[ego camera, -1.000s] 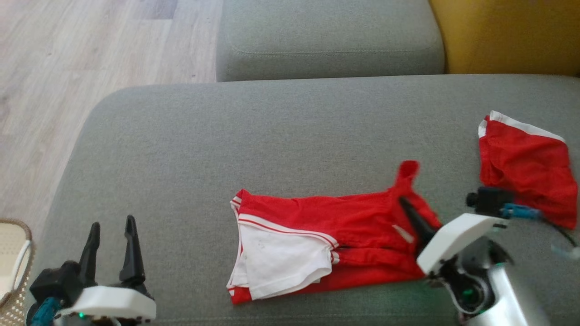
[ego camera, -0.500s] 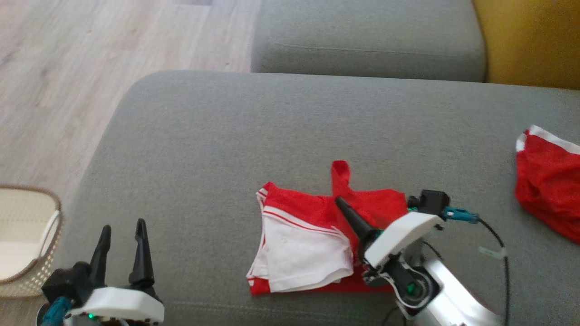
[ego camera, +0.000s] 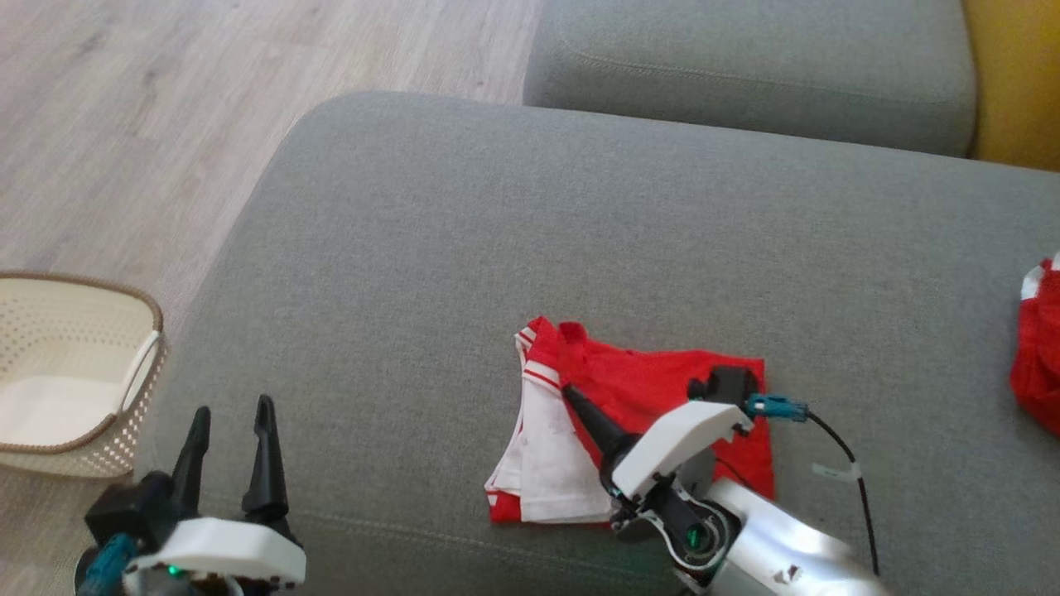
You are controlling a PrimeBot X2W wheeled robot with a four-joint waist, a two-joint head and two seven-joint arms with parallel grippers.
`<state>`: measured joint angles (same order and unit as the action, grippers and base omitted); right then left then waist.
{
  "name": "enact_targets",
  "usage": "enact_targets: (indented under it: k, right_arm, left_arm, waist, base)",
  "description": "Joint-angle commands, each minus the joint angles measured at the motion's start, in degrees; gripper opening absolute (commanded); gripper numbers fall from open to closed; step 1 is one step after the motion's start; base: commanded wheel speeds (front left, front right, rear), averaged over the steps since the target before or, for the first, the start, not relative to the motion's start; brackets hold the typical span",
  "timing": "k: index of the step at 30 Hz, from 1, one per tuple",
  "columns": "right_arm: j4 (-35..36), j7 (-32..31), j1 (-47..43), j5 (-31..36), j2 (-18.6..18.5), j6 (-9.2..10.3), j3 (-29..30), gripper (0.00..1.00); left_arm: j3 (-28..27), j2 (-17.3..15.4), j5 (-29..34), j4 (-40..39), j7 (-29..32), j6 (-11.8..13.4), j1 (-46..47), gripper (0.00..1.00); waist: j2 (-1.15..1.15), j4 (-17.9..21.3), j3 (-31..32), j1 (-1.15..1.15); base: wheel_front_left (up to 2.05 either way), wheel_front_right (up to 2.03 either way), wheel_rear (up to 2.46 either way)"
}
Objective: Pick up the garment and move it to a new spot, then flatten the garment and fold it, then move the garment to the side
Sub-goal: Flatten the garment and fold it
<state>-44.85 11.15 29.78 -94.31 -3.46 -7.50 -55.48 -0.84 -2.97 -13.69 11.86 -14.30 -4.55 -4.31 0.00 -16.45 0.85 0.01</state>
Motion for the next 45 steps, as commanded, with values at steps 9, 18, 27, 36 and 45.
enact_targets:
  k: [9,18,27,36,45]
  right_arm:
    - [1.6,3.7,9.1,-11.1,0.6,0.01,-7.5,1.0]
    - [-9.8,3.8,16.5,-1.7,-0.3,0.01,-1.8,1.0]
    - [-13.1,3.8,17.3,18.2,-7.3,0.01,6.2,1.0]
    - [1.9,3.8,3.1,52.1,-13.4,0.01,31.5,1.0]
    - [28.9,3.8,-21.7,86.1,-0.8,0.01,57.7,1.0]
  left_arm:
    - [-2.3,0.1,0.3,-1.2,-0.7,-0.2,3.2,1.0]
    - [-3.2,0.1,0.3,-2.2,-0.7,0.2,2.6,1.0]
    - [-2.5,0.1,-0.2,-3.7,-0.7,0.9,2.6,1.0]
    - [-1.5,0.1,-0.8,-5.1,-0.7,1.8,2.6,1.0]
    - [-0.9,0.1,-0.5,-5.2,-0.7,2.9,0.8,1.0]
  waist:
    - [0.0,1.3,-0.3,-0.01]
    - [0.0,5.8,1.6,-0.01]
    - [0.0,9.0,1.9,-0.01]
    - [0.0,11.0,1.4,-0.01]
    - [0.0,11.1,1.0,-0.01]
  base:
    - [0.0,0.0,0.0]
    - [0.0,0.0,0.0]
    - [0.0,0.0,0.0]
    - [0.0,0.0,0.0]
    - [0.0,0.0,0.0]
